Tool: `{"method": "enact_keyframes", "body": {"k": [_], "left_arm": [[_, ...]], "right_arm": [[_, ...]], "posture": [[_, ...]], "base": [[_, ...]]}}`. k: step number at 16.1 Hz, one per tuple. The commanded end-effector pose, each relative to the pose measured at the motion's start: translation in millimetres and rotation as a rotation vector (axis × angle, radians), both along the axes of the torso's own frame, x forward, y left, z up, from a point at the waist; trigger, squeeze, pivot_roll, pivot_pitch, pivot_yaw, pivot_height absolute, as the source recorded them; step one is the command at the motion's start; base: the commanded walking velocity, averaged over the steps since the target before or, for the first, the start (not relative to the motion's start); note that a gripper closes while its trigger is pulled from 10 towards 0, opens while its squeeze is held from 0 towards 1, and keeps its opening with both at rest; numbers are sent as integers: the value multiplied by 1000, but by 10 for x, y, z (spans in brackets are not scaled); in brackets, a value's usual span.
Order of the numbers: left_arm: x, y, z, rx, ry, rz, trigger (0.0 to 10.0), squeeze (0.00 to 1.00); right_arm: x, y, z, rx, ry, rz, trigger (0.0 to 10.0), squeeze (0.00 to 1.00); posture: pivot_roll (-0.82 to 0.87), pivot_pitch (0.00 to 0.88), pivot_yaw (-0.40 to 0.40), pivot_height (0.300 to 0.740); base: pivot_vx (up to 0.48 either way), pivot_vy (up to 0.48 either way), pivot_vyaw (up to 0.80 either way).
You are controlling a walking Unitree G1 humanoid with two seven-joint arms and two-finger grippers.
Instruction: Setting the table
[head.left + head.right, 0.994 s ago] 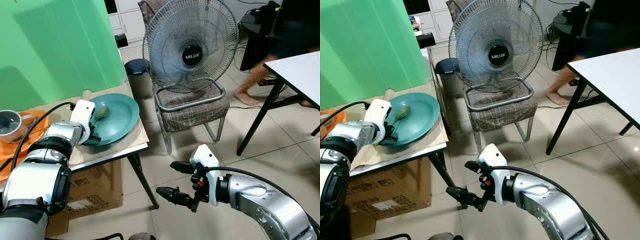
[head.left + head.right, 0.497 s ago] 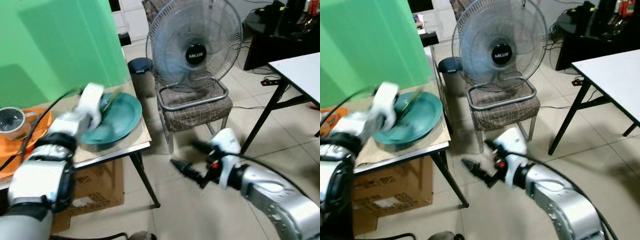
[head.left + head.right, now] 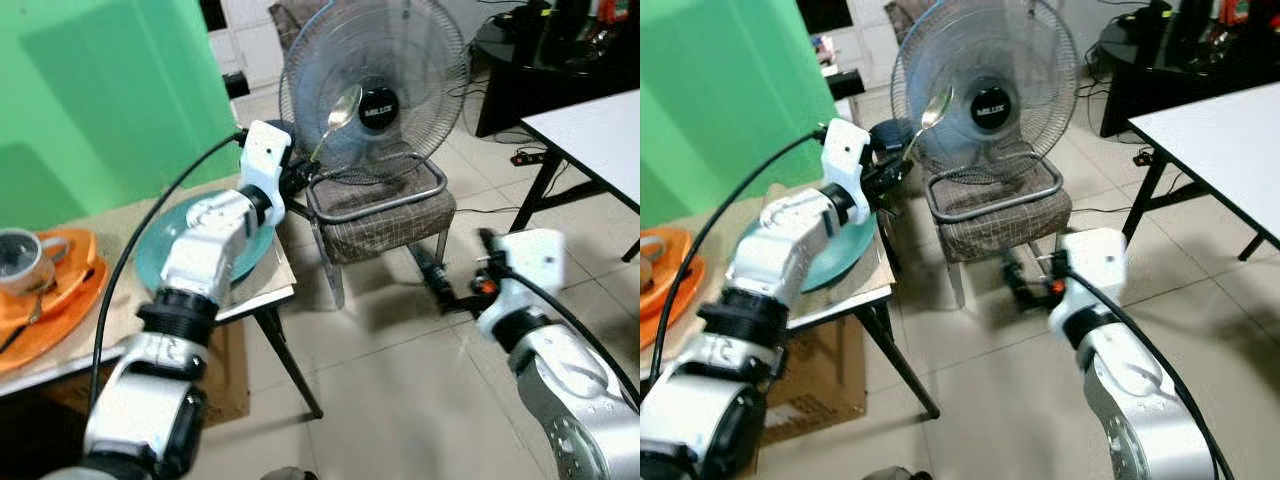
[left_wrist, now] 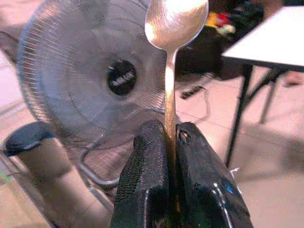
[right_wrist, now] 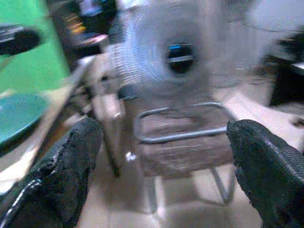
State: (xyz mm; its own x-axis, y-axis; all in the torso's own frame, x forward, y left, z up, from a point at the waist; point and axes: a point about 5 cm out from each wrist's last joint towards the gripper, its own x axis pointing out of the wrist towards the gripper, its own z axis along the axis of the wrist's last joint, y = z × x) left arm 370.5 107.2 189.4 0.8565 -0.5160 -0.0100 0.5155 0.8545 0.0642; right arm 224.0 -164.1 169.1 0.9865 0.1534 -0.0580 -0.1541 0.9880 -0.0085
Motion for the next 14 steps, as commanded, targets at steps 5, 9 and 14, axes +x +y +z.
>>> {"method": "enact_keyframes", "body": {"k": [5,9,14], "left_arm": [[-241,41,-170,52,-15,106,10000,0],[-374,27,-265,-55,-23,239,10000,0],[-488,194,-297,77,-70,290,10000,0]], "right_arm": [[-149,-128,-81,50,8,-216,10000,0],[-176,-160,-123,26,19,-264,10000,0],[-110,-290,-61,73,-8,-284,10000,0]], "posture": [[-186,0,234,740],[-160,0,199,740],[-89,0,115,740]], "base": [[0,0,-149],[0,0,-800],[0,0,-800]]}}
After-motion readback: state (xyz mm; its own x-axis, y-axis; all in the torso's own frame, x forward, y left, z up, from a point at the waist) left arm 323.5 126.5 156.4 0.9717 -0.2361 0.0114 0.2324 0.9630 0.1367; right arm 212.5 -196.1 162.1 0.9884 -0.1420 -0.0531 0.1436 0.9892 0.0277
